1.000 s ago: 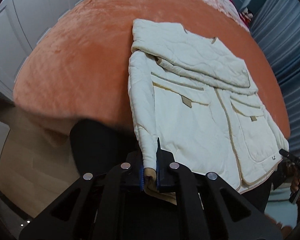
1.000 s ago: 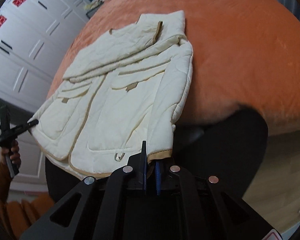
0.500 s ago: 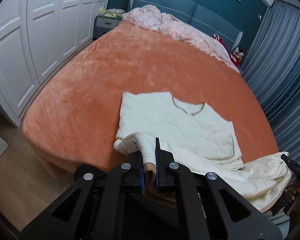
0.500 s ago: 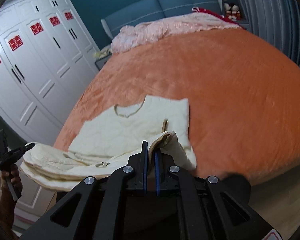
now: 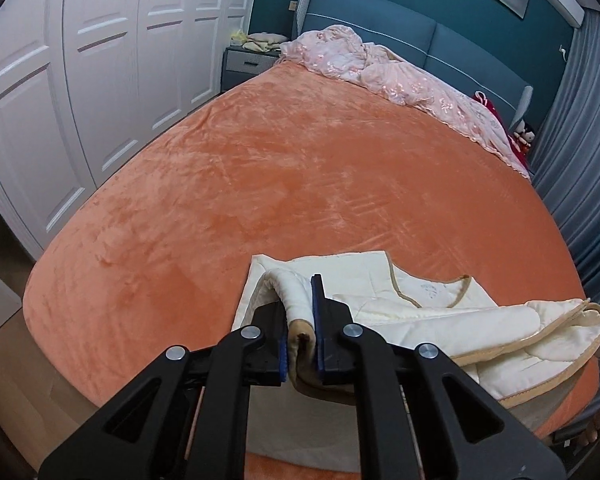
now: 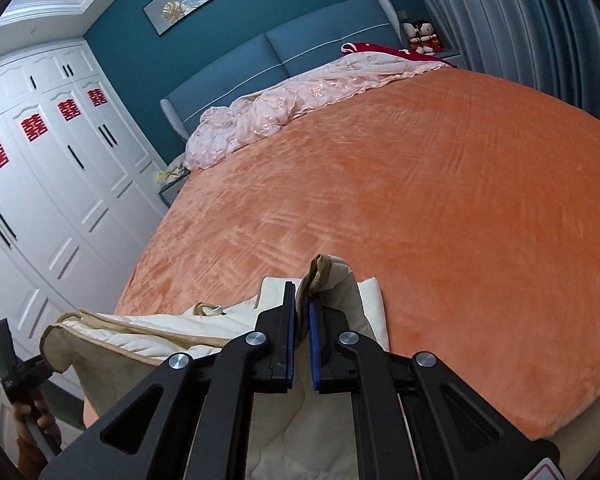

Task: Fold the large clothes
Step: 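Lay the hem over the collar and open both tools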

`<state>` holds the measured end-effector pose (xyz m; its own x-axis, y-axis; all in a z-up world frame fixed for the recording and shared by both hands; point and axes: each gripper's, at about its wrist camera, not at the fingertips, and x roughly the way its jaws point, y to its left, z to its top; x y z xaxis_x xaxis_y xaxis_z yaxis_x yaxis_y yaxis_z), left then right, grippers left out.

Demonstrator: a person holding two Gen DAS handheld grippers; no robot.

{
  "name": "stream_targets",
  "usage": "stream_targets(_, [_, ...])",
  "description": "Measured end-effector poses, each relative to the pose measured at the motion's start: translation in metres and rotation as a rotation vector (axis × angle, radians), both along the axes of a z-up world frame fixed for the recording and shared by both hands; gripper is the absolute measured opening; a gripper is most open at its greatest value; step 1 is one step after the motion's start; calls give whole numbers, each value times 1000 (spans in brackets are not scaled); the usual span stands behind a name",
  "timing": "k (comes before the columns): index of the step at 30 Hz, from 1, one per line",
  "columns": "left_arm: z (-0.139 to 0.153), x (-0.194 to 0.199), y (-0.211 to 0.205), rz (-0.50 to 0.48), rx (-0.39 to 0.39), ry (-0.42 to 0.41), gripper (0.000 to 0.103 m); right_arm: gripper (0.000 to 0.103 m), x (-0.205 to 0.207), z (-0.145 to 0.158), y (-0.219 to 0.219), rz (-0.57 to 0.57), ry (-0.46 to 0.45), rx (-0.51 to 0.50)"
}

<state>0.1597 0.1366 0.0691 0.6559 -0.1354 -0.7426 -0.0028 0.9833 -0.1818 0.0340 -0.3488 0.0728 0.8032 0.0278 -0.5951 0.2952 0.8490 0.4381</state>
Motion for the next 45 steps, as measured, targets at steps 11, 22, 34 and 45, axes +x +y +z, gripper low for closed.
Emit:
stream_targets(11, [-36, 38, -13, 16, 80, 34, 11, 12, 31, -23, -4, -60, -30, 70])
stream_targets(22, [4, 19, 12, 24, -159, -12, 32, 51, 0, 21, 5, -116, -189, -54])
stream_targets(34, [25, 7, -14, 6, 163, -189, 93, 60, 10, -12, 14, -63, -17, -72])
stream_targets(45, [-90, 81, -17, 5, 85, 141, 91, 60, 70, -89, -8, -76, 220, -6])
